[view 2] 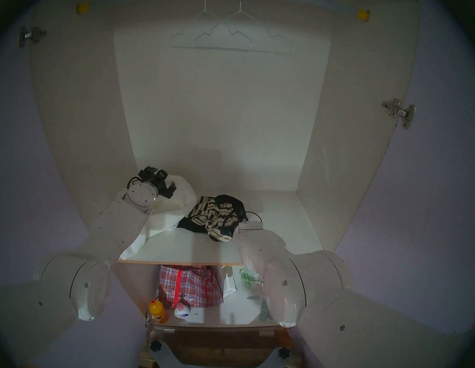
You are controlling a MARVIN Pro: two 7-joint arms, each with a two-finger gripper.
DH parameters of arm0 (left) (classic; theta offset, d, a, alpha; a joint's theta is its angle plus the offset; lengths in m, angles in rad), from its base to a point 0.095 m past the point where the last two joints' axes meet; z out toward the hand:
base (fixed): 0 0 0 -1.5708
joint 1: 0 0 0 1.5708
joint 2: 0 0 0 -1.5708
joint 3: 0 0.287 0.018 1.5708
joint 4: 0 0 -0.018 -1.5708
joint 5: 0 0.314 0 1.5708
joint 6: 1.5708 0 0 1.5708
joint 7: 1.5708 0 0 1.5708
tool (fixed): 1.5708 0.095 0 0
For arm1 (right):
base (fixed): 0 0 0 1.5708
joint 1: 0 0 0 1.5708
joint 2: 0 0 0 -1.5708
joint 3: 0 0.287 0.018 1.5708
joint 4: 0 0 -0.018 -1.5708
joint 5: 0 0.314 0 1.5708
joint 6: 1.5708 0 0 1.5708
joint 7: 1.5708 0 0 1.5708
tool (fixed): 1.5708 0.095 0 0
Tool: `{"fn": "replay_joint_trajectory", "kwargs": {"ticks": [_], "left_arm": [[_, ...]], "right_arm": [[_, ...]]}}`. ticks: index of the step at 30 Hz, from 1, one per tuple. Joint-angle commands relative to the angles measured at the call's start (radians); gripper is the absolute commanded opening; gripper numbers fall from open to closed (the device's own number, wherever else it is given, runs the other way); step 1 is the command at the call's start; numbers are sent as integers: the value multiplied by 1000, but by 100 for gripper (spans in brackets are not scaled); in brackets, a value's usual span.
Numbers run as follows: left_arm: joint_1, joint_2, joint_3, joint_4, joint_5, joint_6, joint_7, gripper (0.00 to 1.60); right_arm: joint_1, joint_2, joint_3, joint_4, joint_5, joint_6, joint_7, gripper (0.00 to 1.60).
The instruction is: Sort tops into two piles: light colors and dark colors
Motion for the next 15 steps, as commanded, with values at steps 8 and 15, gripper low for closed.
{"fn": "replay_joint_trajectory", "kwargs": {"ticks": [8,15], "left_arm": [[-17,2,-5,-72,-3,12,-12,160],[-14,2,-6,-77,-3,14,-15,160]], "right_arm": [[19,38,-1,-91,-5,-179,41,0],[-42,60,-6,-76,-6,-136,86,0]]}}
